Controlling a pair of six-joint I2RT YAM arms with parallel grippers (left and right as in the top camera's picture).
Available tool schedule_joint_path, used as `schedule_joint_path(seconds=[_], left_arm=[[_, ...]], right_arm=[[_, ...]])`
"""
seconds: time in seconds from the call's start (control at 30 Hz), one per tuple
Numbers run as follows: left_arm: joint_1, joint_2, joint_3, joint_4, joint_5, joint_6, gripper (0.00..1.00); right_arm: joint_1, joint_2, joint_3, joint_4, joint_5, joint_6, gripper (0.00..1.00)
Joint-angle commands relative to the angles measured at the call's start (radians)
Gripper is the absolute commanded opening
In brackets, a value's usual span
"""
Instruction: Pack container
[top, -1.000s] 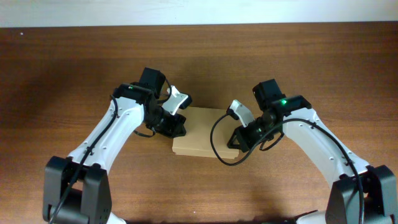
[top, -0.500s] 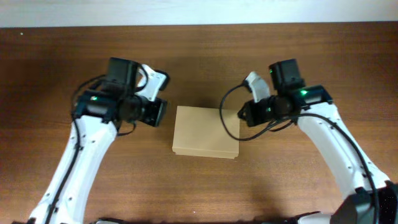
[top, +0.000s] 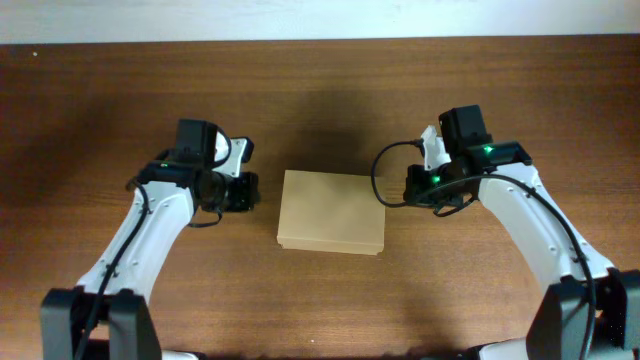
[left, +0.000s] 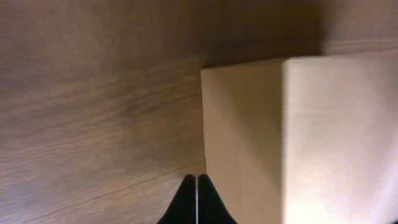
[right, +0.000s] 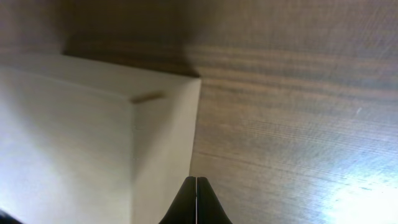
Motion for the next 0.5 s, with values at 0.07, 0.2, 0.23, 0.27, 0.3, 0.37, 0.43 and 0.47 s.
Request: schedule_joint_path(seconds=[0.07, 0.2, 0.23, 0.27, 0.3, 0.37, 0.43, 0.47], left_arm=[[-0.001, 0.03, -0.024, 0.023, 0.063, -0.04, 0.02], [-0.002, 0.03, -0.024, 0.036, 0.063, -0.04, 0.02], [-0.002, 0.03, -0.024, 0.037, 0.064, -0.04, 0.02], [-0.002, 0.03, -0.024, 0.036, 0.064, -0.04, 0.02], [-0.002, 0.03, -0.024, 0.036, 0.07, -0.04, 0.02], [-0.002, 0.03, -0.024, 0.037, 0.083, -0.04, 0.02], [-0.002, 0.03, -0.024, 0.037, 0.082, -0.04, 0.02], [-0.002, 0.03, -0.024, 0.037, 0.082, -0.04, 0.02]], right_arm=[[0.031, 0.039, -0.019, 0.02, -0.058, 0.017, 0.04], [0.074, 0.06, -0.019, 0.059, -0.064, 0.017, 0.04], [0.083, 0.063, -0.019, 0.07, -0.064, 0.017, 0.04], [0.091, 0.066, -0.019, 0.081, -0.064, 0.017, 0.04], [0.097, 0.066, -0.019, 0.091, -0.064, 0.017, 0.04], [0.098, 0.066, -0.019, 0.106, -0.064, 0.018, 0.04], [0.097, 0.066, -0.019, 0.114, -0.064, 0.017, 0.04], [0.097, 0.066, -0.019, 0.12, -0.063, 0.017, 0.04]])
